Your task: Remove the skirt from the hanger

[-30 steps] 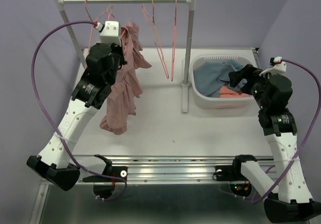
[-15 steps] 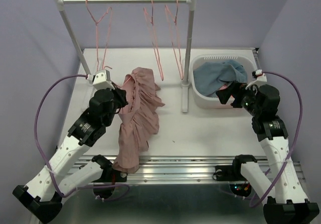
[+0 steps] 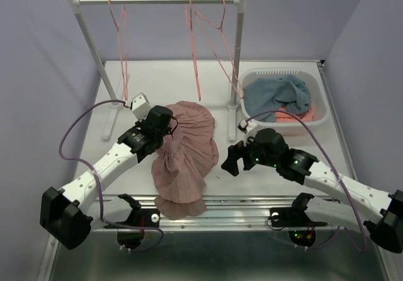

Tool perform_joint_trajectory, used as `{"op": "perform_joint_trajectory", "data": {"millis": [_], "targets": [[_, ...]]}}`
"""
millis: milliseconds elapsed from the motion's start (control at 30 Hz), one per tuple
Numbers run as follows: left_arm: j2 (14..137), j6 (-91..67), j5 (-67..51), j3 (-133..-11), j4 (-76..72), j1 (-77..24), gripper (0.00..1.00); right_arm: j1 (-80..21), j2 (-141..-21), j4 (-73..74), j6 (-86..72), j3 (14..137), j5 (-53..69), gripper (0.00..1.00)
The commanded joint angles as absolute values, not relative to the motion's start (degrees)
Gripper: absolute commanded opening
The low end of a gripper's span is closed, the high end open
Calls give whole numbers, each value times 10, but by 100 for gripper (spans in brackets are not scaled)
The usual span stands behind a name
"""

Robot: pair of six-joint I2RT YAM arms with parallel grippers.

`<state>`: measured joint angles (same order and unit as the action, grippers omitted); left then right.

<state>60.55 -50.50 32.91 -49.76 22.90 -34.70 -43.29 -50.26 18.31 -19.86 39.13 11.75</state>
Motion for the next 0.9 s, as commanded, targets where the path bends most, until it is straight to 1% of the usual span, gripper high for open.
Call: {"op": "perform_joint_trajectory", "data": {"millis": [0,100,133,233,267,367,500,567,667,767,800,833,867], "targets": [[656,-584,403,-563,257,-349,0,-556,-554,125,-186,417,-46,100],[693,-631,429,-598,299,-349,0,-615,-576,91,-178,424,-74,100],[699,-637,431,-602,301,-349,0,-657,-579,84,-170,425,-99,100],[708,-635,428,-605,287,-349,0,-721,-594,55,-158,432,-139,100],[707,-635,428,-605,285,-349,0,-756,-610,44,-155,433,-161,100],[707,-637,426,-608,283,-349,0,-807,-642,6,-144,448,-212,100],[701,-635,420,-611,286,-351,0,-820,-717,-46,-147,478,-282,100],[694,-636,423,-607,290,-351,0,-820,-736,-59,-150,493,-335,100],[686,-635,426,-599,290,-352,0,-820,-762,-99,-153,496,-381,100],[682,-633,425,-595,291,-352,0,-820,-793,-108,-156,507,-393,93],[683,-633,424,-594,289,-351,0,-820,-801,-112,-160,509,-395,79],[683,-632,421,-593,287,-351,0,-820,-808,-116,-163,509,-396,72],[684,-628,413,-592,285,-351,0,-820,-813,-122,-165,508,-393,67]]}}
